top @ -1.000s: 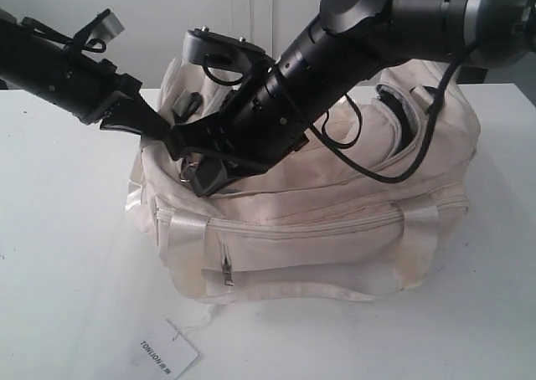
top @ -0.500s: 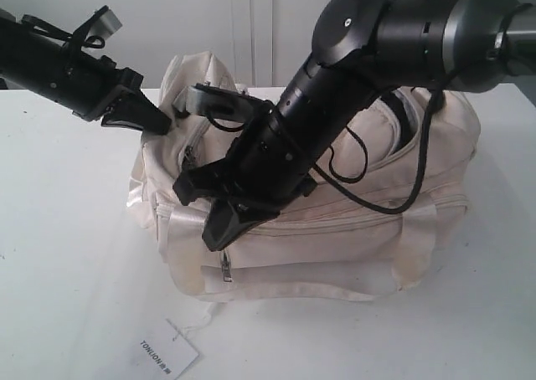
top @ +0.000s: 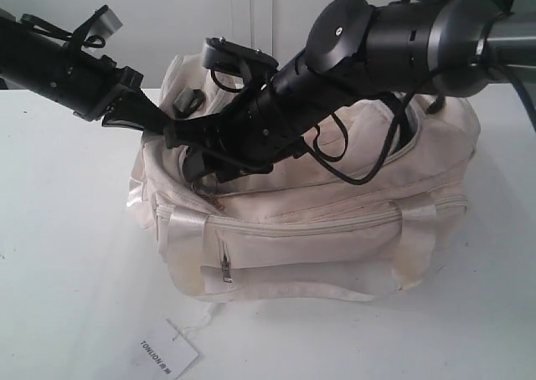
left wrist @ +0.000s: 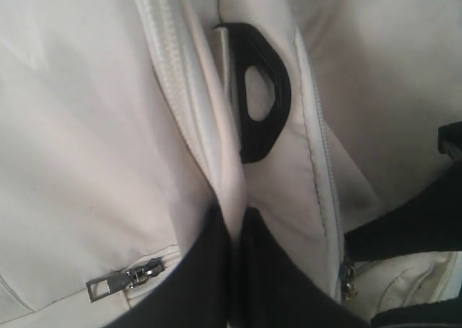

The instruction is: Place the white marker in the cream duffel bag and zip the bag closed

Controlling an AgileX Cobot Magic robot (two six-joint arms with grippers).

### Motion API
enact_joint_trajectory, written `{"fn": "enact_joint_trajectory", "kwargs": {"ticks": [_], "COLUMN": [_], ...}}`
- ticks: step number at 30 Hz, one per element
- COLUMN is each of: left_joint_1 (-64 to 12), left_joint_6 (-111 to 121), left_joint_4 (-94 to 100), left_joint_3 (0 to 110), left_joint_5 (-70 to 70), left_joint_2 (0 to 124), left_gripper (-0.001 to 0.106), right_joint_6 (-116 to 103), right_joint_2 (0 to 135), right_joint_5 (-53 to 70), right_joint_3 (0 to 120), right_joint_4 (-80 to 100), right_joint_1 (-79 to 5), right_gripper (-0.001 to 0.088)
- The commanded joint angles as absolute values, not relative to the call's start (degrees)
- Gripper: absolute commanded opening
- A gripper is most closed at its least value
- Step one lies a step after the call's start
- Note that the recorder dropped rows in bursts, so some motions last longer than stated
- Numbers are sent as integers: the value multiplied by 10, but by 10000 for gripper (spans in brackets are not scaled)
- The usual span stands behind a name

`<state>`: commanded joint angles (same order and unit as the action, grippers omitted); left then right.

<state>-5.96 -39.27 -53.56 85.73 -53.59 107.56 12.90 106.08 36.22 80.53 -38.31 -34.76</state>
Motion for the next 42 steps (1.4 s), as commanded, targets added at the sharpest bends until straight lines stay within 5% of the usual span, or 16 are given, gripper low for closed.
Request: {"fn": "enact_joint_trajectory", "kwargs": {"ticks": [12,20,42], "left_joint_1": [-60,-60,-60], "left_joint_6": [-393,-394,-390], "left_joint_4": [-536,-536,-569], "left_joint_3": [857,857,857], "left_joint_5": [-536,-534,-533], "left_joint_2": [1076,1076,1076], "left_gripper": [0,0,0], "right_joint_6": [119,128,132], "right_joint_2": [1083,1074,996], "right_joint_5": [386,394,461], "right_joint_3": [805,805,805], "right_joint_4": [-377,-379,-408], "right_joint_1": [-348,-348,-349], "right_gripper": [433,1,0]}}
